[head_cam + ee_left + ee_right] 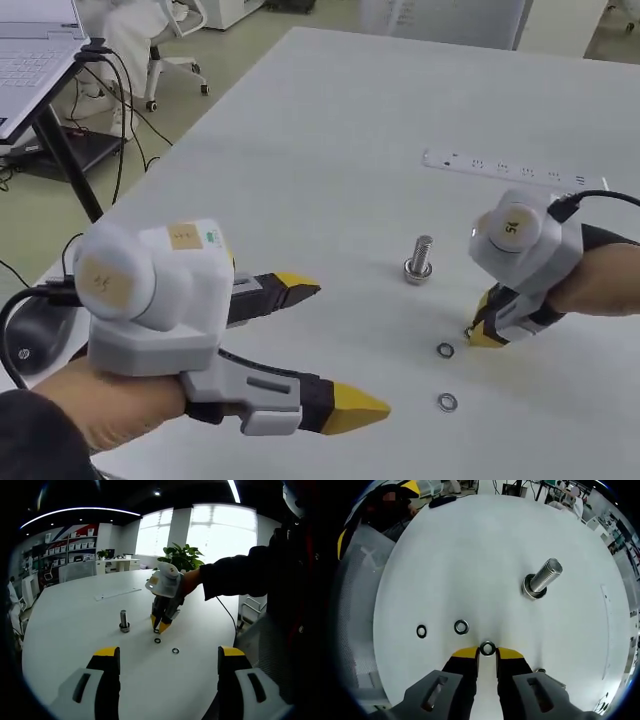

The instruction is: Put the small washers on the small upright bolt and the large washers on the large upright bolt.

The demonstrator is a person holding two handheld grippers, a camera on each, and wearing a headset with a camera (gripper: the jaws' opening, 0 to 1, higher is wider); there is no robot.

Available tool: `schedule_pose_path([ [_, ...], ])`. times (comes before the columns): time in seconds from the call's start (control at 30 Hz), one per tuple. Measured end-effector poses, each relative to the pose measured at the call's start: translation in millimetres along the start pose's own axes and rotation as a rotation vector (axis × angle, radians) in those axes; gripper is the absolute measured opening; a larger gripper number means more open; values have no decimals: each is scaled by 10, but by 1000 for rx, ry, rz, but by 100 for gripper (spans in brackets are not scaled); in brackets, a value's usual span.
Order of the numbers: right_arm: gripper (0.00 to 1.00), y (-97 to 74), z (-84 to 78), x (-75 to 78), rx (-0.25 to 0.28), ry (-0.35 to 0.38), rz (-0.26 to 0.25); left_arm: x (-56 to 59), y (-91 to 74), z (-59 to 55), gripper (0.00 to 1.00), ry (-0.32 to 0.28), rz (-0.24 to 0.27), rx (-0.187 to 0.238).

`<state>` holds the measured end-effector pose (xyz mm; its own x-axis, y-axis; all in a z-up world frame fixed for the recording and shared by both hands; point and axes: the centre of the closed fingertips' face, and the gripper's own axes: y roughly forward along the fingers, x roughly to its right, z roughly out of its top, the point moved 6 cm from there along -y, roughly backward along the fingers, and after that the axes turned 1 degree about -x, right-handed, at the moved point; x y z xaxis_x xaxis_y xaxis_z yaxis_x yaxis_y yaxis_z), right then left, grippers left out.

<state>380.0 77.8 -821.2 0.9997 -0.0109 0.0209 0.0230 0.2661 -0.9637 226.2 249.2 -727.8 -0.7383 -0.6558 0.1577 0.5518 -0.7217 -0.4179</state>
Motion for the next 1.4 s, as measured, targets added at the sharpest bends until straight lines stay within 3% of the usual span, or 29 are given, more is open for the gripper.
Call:
schedule_pose_path([
  [0.9, 14, -51, -6, -40, -10, 3, -3, -1, -14, -8, 80, 0, -6, -3],
  [1.4, 14, -301, -180, -40, -3, 48, -27, 14, 17, -9, 80, 5, -14, -1],
])
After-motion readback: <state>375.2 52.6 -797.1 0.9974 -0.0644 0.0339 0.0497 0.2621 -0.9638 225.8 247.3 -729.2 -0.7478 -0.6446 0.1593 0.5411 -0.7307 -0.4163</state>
